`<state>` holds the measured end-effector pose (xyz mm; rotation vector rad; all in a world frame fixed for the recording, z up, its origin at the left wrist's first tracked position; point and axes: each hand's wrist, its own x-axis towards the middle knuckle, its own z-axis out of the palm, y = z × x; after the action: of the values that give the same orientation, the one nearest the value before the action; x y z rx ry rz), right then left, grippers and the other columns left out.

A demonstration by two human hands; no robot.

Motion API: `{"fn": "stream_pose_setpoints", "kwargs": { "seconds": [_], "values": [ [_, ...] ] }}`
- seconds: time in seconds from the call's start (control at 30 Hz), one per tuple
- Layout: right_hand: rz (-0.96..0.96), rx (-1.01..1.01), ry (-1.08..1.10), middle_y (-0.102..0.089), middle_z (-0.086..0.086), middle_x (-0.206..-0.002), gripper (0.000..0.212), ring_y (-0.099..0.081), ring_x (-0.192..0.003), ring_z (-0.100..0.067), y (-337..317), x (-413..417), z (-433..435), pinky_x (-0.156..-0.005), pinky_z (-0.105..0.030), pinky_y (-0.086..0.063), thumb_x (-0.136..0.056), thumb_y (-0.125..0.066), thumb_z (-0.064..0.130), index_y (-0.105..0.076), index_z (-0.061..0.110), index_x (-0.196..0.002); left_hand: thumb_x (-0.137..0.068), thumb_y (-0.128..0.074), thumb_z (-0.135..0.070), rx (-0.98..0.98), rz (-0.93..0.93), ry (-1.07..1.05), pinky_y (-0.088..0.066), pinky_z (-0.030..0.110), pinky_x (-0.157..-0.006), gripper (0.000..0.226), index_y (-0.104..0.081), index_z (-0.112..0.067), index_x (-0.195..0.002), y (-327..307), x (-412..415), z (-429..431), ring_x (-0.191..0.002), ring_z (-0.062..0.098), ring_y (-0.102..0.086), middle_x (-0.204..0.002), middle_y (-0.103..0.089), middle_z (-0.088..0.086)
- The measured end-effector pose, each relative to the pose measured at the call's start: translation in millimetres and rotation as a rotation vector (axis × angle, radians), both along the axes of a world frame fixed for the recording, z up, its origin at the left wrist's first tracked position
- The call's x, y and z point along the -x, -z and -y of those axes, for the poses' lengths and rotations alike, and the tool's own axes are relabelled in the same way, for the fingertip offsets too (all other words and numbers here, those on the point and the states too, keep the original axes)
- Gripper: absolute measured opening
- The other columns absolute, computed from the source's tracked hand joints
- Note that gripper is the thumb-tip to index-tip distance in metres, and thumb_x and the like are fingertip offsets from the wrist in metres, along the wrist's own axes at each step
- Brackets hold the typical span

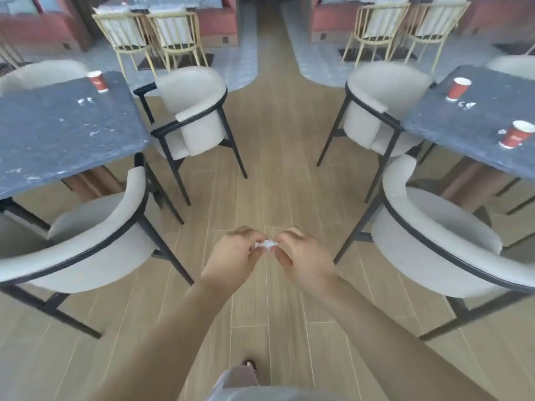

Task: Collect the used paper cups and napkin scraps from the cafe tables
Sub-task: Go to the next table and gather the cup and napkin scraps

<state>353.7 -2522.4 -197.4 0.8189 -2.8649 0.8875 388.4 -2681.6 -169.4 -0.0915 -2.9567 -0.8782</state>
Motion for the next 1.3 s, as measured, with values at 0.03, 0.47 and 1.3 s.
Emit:
{"fn": "stream_pose_setpoints", "kwargs": {
  "seconds": [0.03,0.47,1.3],
  "values": [
    [-0.005,-0.002,0.038,-0.057,0.003,-0.100,0.015,-0.057,-0.078,-0.017,-1,5,-1,-0.054,-0.023,-0.028,-0.092,-0.052,0.030,-0.059,0.018,-0.097,-0.090,-0.055,-0.024,0.000,0.000,0.034,-0.048,0.029,-0.070,0.012,-0.065,-0.019,-0.092,-3,11,0,-0.076,0.010,-0.056,-0.092,-0.063,-0.003],
    [-0.020,-0.045,0.562,-0.056,-0.002,-0.102,0.020,-0.059,-0.079,-0.024,-12,-1,-79,-0.061,-0.038,-0.049,-0.093,-0.048,0.028,-0.059,0.013,-0.101,-0.086,-0.060,-0.013,-0.103,-0.065,0.538,-0.044,0.021,-0.070,0.011,-0.069,-0.016,-0.092,0,89,-86,-0.076,0.012,-0.059,-0.095,-0.063,-0.002],
    [-0.040,0.045,1.087,-0.059,0.003,-0.109,0.020,-0.062,-0.090,-0.022,-10,-158,-448,-0.066,-0.037,-0.051,-0.092,-0.052,0.032,-0.060,0.022,-0.107,-0.086,-0.059,-0.021,-0.121,-0.033,1.002,-0.037,0.018,-0.065,0.008,-0.065,-0.023,-0.092,19,3,-506,-0.068,0.005,-0.050,-0.087,-0.061,-0.011]
  ]
}}
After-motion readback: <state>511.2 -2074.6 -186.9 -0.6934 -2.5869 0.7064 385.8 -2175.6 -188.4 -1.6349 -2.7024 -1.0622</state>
